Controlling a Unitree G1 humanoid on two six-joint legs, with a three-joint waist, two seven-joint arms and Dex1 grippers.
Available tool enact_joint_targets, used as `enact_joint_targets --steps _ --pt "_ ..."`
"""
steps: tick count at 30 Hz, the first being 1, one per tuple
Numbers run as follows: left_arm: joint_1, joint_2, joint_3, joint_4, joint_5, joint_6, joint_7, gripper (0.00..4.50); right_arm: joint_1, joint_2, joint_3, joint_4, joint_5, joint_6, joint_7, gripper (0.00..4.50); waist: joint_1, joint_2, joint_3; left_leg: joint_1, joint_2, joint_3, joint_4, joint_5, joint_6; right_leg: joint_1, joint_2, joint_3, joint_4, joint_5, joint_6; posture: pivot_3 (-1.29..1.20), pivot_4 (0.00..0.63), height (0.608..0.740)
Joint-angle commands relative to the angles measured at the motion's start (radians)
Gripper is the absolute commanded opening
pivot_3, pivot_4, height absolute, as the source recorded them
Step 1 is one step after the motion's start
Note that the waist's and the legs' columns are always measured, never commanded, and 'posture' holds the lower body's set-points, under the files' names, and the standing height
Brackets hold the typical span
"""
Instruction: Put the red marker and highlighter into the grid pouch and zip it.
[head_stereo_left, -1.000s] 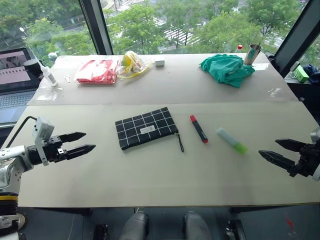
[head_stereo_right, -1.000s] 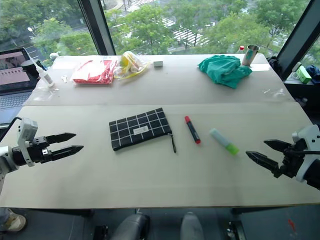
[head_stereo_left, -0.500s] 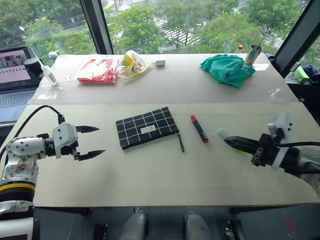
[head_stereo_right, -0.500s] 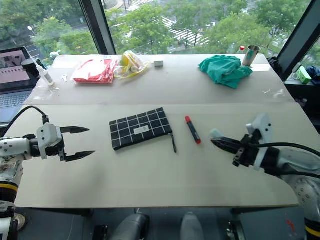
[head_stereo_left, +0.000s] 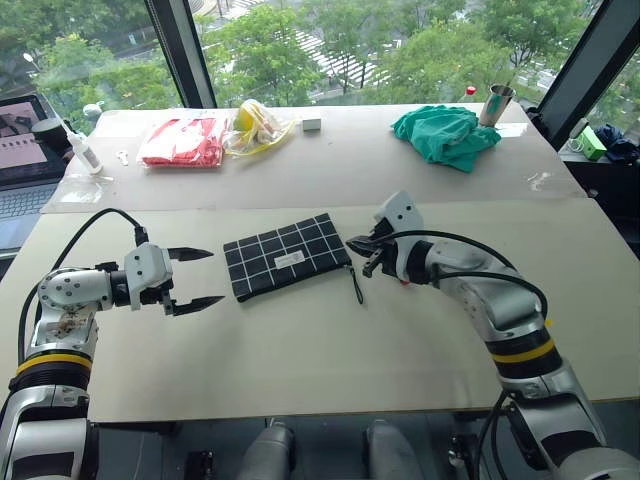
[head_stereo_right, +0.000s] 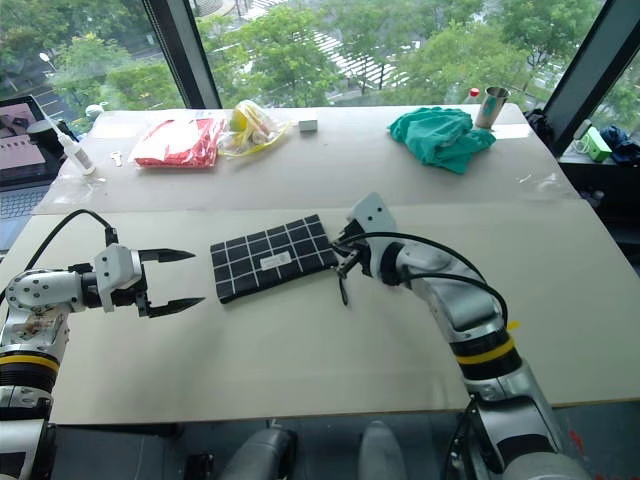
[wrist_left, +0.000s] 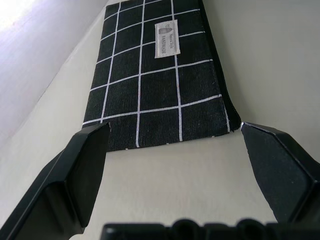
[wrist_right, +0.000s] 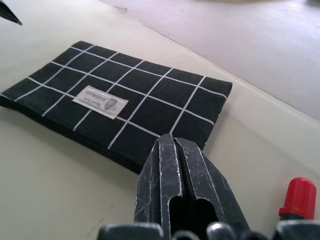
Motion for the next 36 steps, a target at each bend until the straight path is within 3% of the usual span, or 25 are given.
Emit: enact_joint_targets --steps 1,10,17,21,27,36 --pt "-0.001 0.032 0.019 -0.002 -0.008 0.003 -0.004 4.50 -0.064 0.036 0.032 0.080 -0.067 -0.033 -0.009 0.03 -0.001 0.000 0.000 0.000 0.000 0.000 0.000 0.000 0.000 -0.001 0.000 0.000 0.000 0.000 0.000 0.00 0.150 0.740" --pt "-0.001 0.069 -0.015 0.040 0.061 -0.046 0.001 4.50 -0.122 0.079 0.188 0.275 -0.271 -0.107 -0.001 0.03 -0.024 0.000 0.000 -0.010 0.000 -0.001 0.005 0.003 -0.005 -0.012 0.000 0.000 0.006 0.000 0.000 0.00 0.150 0.740" --pt "-0.041 0.040 -0.069 0.093 0.138 -0.192 0.030 4.50 -0.120 0.089 0.185 0.298 -0.324 -0.130 0.025 0.03 -0.018 0.000 -0.001 -0.009 0.000 -0.001 0.006 0.003 -0.005 -0.011 0.000 0.000 0.006 0.000 0.000 0.00 0.150 0.740" --pt "-0.132 0.015 -0.123 0.235 0.286 -0.443 0.184 4.50 -0.116 0.106 0.177 0.295 -0.332 -0.134 0.038 0.03 -0.017 -0.001 -0.001 -0.009 0.000 -0.001 0.006 0.003 -0.005 -0.011 0.000 0.000 0.005 0.000 0.000 0.00 0.150 0.740" --pt "-0.231 0.001 -0.184 0.399 0.444 -0.619 0.405 4.50 -0.098 0.121 0.152 0.276 -0.335 -0.114 0.038 0.03 -0.020 -0.001 -0.002 -0.009 -0.001 -0.001 0.006 0.003 -0.005 -0.011 0.000 0.000 0.007 0.000 0.000 0.00 0.150 0.740" --pt "-0.260 -0.096 -0.168 0.439 0.287 -0.713 0.359 4.50 -0.059 0.105 0.148 0.237 -0.357 -0.101 0.052 0.03 -0.018 -0.002 -0.002 -0.010 -0.002 -0.001 0.007 0.003 -0.005 -0.012 -0.001 0.000 0.013 0.000 0.000 0.00 0.150 0.740"
